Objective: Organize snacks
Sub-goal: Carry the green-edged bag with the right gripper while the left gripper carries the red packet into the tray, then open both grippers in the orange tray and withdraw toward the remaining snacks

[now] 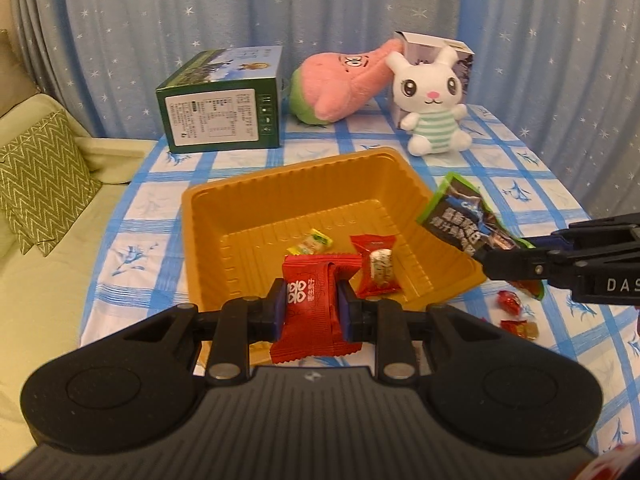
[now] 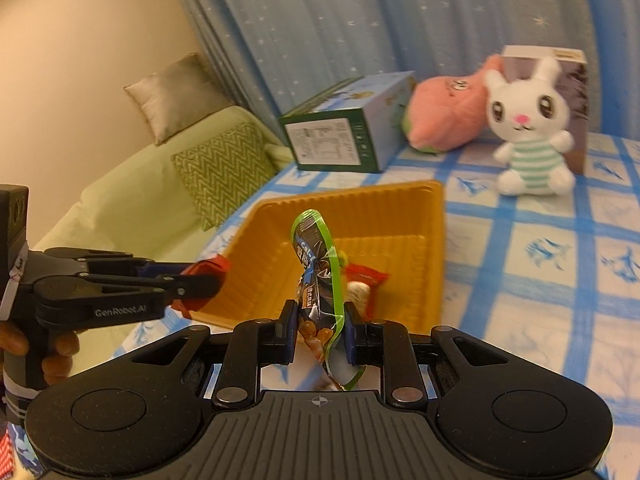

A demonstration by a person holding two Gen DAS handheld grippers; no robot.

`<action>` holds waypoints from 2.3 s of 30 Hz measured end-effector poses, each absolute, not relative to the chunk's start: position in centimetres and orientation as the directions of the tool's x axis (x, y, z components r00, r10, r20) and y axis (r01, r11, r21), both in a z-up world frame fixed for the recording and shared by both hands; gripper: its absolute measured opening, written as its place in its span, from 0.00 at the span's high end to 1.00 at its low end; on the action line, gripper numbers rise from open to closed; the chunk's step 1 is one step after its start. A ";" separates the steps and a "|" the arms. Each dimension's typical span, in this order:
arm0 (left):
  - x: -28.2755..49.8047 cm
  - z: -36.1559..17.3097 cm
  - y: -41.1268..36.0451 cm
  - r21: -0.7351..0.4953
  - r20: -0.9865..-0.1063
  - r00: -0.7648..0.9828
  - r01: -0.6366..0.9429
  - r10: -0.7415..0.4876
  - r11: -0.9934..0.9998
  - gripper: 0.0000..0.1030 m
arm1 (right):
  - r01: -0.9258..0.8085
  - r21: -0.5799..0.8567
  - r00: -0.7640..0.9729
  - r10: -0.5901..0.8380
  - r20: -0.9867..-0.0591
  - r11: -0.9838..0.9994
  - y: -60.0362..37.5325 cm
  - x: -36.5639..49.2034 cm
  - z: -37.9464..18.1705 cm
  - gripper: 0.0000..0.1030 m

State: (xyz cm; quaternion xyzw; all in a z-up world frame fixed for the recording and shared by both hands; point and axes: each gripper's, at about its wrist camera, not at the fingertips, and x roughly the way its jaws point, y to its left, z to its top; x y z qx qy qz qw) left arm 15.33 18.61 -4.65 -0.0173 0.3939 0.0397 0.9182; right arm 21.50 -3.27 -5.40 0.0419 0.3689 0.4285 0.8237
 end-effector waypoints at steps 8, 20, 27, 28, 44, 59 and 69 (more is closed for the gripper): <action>16.3 -5.0 20.6 -0.006 -0.730 0.680 -0.106 0.068 0.994 0.76 | -0.700 0.368 0.342 0.740 -0.579 0.611 0.8 22.4 -5.6 0.77; 20.0 -7.9 23.0 -0.036 -0.778 0.624 -0.159 0.072 0.987 0.76 | -0.676 0.373 0.328 0.712 -0.621 0.636 6.2 24.8 -7.9 0.77; 21.9 -9.3 23.9 -0.052 -0.799 0.598 -0.184 0.070 0.982 0.76 | -0.646 0.373 0.336 0.686 -0.645 0.667 7.8 26.0 -9.2 0.77; 22.1 -9.4 24.0 -0.051 -0.801 0.595 -0.187 0.072 0.981 0.76 | -0.641 0.374 0.338 0.684 -0.647 0.670 7.9 26.1 -9.3 0.77; 22.0 -9.9 24.5 -0.065 -0.816 0.576 -0.168 0.044 0.984 0.76 | -0.620 0.391 0.318 0.674 -0.667 0.680 8.7 27.3 -10.8 0.77; 20.9 -9.3 24.4 -0.051 -0.817 0.573 -0.172 0.058 0.984 0.73 | -0.595 0.372 0.349 0.646 -0.679 0.712 7.8 27.4 -10.5 0.65; 18.6 -7.3 23.0 -0.062 -0.798 0.601 -0.162 0.048 0.985 0.69 | -0.593 0.380 0.364 0.658 -0.659 0.710 4.4 25.1 -8.8 0.42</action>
